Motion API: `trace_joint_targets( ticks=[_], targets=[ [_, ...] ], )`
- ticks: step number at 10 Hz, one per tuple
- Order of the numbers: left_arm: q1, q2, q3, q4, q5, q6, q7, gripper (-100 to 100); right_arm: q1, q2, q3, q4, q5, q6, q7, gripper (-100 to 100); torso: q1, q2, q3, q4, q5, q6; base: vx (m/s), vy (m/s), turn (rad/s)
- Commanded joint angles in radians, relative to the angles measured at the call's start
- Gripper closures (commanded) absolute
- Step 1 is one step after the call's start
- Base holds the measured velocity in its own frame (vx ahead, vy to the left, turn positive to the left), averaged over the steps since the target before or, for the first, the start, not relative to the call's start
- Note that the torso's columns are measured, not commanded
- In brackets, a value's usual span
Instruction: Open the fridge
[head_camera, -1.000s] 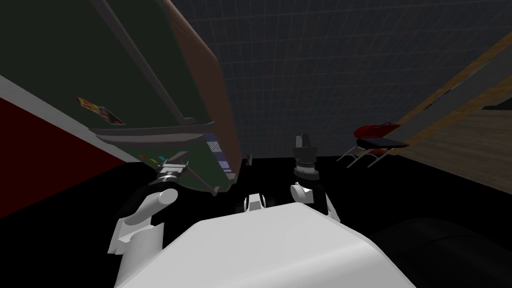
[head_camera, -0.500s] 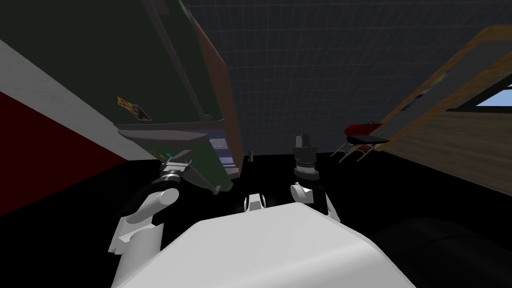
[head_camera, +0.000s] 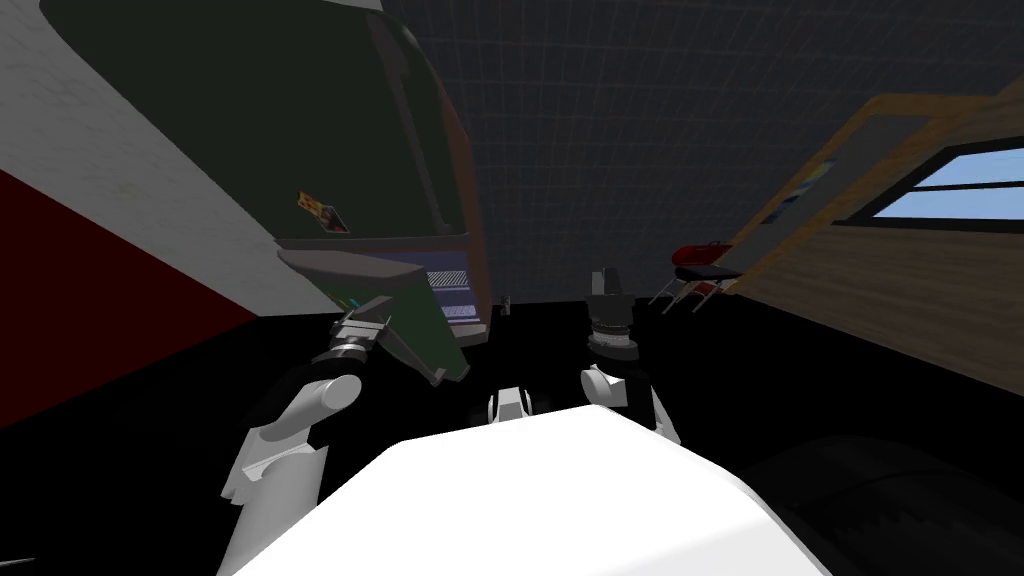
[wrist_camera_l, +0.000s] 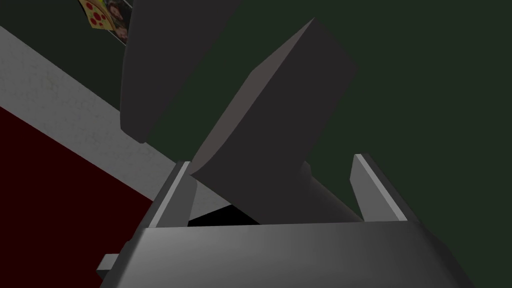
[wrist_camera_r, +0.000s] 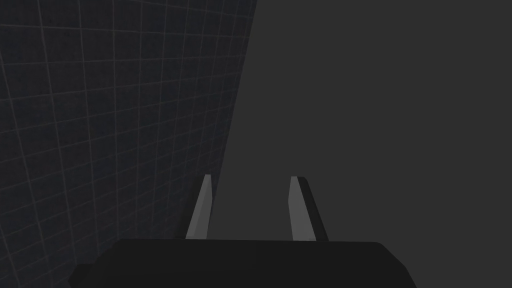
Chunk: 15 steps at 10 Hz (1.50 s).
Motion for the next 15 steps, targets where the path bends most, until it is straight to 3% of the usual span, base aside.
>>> trace_joint_targets(
  ticks=[1, 4, 15],
  targets=[
    [0.010, 0.007, -0.020, -0.010, 0.012, -0.002, -0.003, 100, 0.000, 0.000, 0.000, 0.000, 0.000, 0.000, 0.000, 0, -0.005, -0.005, -0.003, -0.001, -0.002, 0.001, -0.125, 0.187, -0.064],
    [0.018, 0.014, -0.041, -0.022, 0.022, -0.004, -0.008, 100, 0.000, 0.000, 0.000, 0.000, 0.000, 0.000, 0.000, 0, 0.012, 0.002, -0.001, 0.002, 0.000, 0.000, -0.170, 0.222, -0.080],
    [0.070, 0.053, -0.169, -0.090, 0.087, -0.016, -0.032, 100, 0.000, 0.000, 0.000, 0.000, 0.000, 0.000, 0.000, 0, 0.017, -0.006, -0.005, 0.002, 0.001, -0.002, -0.176, 0.239, -0.073]
  ],
)
